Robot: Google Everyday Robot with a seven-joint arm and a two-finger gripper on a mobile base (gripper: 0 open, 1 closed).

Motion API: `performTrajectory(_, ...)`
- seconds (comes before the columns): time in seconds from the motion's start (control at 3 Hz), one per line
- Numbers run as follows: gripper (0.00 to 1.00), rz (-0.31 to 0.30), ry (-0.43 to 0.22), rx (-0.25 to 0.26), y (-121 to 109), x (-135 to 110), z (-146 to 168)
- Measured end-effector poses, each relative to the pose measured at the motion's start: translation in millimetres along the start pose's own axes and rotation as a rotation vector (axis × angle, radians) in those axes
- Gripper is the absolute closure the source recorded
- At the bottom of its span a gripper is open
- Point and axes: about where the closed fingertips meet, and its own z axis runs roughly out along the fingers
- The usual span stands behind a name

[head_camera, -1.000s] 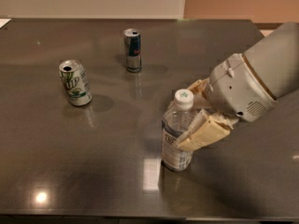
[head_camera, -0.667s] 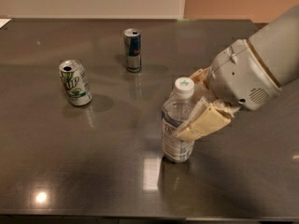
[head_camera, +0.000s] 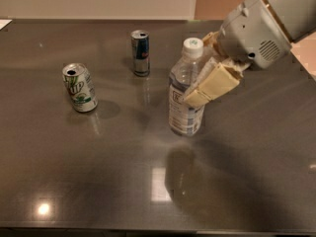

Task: Move blue plastic bottle near redbull can

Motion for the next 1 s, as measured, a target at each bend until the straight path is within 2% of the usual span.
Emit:
performTrajectory(0.33,1.0,0.015,-0.023,0.007,-43.5,-2.7,-6.4)
performTrajectory(0.67,1.0,0.031,-0.044,0.012,-76.5,-3.0,-9.4)
performTrajectory(1.0,1.0,0.058,-0.056,0.024,-117.7,10.4,-5.6)
